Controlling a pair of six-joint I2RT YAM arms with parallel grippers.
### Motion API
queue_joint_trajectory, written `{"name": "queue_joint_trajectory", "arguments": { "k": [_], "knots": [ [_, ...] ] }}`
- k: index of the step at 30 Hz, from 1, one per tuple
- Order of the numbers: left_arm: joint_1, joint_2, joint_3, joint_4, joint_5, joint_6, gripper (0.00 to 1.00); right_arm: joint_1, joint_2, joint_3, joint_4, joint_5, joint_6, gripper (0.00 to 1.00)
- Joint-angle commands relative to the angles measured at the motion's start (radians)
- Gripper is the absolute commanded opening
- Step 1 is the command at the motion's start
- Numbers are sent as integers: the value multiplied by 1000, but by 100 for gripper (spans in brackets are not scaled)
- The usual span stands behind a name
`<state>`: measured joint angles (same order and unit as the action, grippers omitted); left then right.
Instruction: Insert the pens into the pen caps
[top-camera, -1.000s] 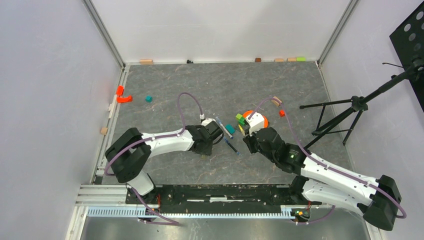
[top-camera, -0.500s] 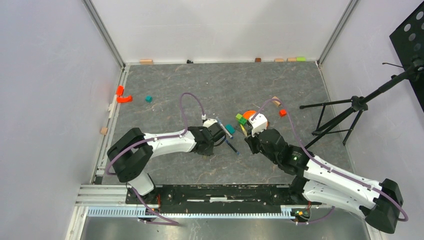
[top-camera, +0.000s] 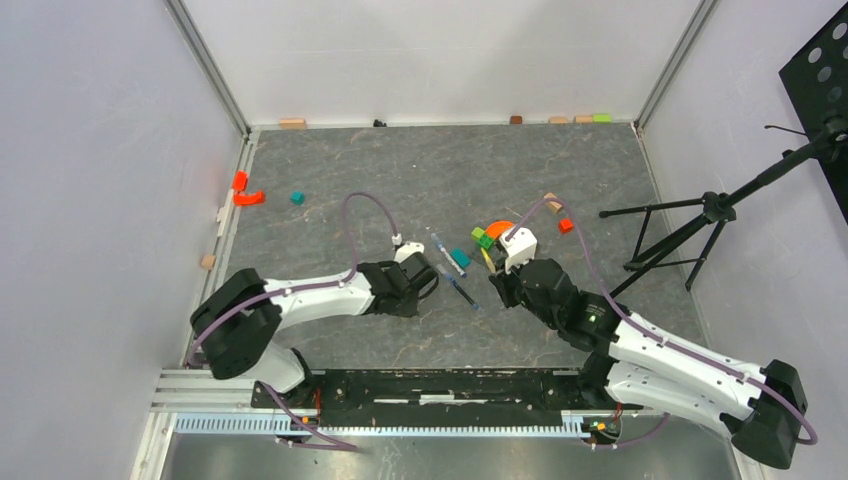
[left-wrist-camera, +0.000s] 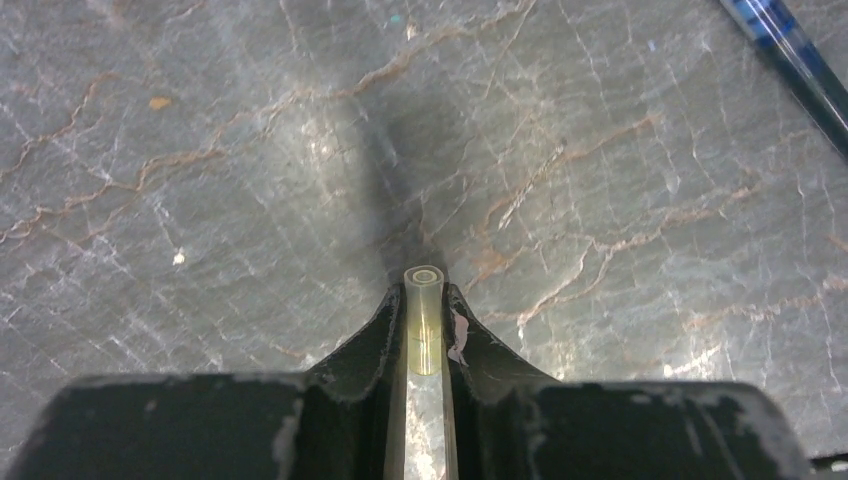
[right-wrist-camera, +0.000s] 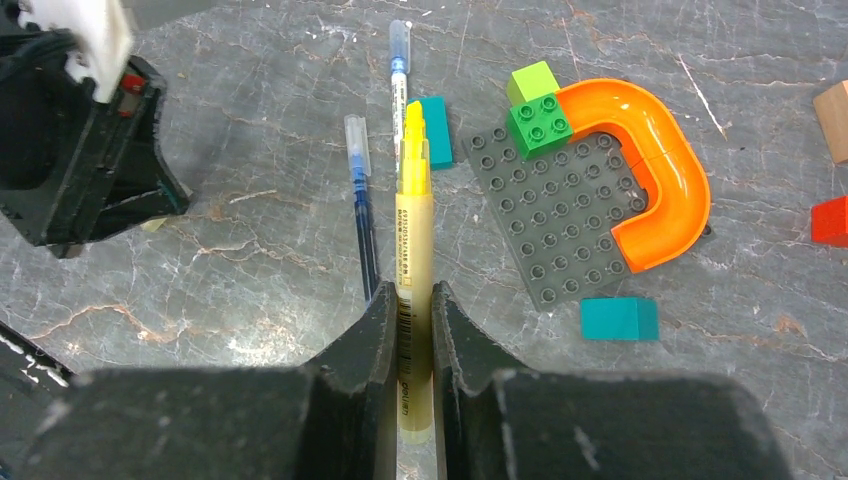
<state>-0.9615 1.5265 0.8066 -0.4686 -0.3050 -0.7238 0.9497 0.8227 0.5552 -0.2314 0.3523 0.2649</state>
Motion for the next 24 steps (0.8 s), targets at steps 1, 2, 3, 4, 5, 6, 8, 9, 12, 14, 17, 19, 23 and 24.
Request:
{"name": "queue_joint_trajectory", "arguments": {
  "k": [1, 2, 3, 4, 5, 6, 8, 9, 12, 14, 17, 19, 23, 24],
  "knots": [
    [3, -131, -45, 86, 38, 6, 2, 1, -16, -14, 67, -1, 23, 0],
    [3, -165, -55, 101, 41, 2, 2, 2, -14, -14, 68, -5, 26, 0],
    [3, -193, -66, 113, 45, 0, 2, 1, -14, -15, 71, -8, 28, 0],
    [4, -226, -75, 131, 48, 0, 2, 1, -13, -15, 74, -14, 32, 0],
    [4, -257, -87, 148, 48, -3, 2, 1, -12, -15, 78, -20, 33, 0],
    [3, -292, -98, 162, 43, -6, 2, 1, -12, -17, 83, -27, 36, 0],
    [3, -355, -128, 203, 32, -10, 2, 1, -12, -19, 98, -42, 40, 0],
    [4, -387, -145, 225, 22, -16, 2, 1, -12, -21, 107, -52, 40, 0],
    [3, -471, -198, 304, -2, -27, 2, 1, -15, -36, 133, -67, 47, 0],
    [3, -530, -240, 375, -8, -37, 2, 1, -18, -48, 157, -76, 52, 0],
    [3, -600, -308, 495, -26, -56, 2, 1, -29, -68, 195, -100, 57, 0],
    [3, -645, -340, 553, -43, -56, 2, 1, -33, -77, 213, -112, 63, 0],
    [4, -711, -349, 590, -16, -4, 2, 1, -50, -110, 268, -135, 69, 0],
    [5, -730, -357, 608, -13, 5, 2, 1, -59, -123, 290, -153, 67, 0]
  ]
}}
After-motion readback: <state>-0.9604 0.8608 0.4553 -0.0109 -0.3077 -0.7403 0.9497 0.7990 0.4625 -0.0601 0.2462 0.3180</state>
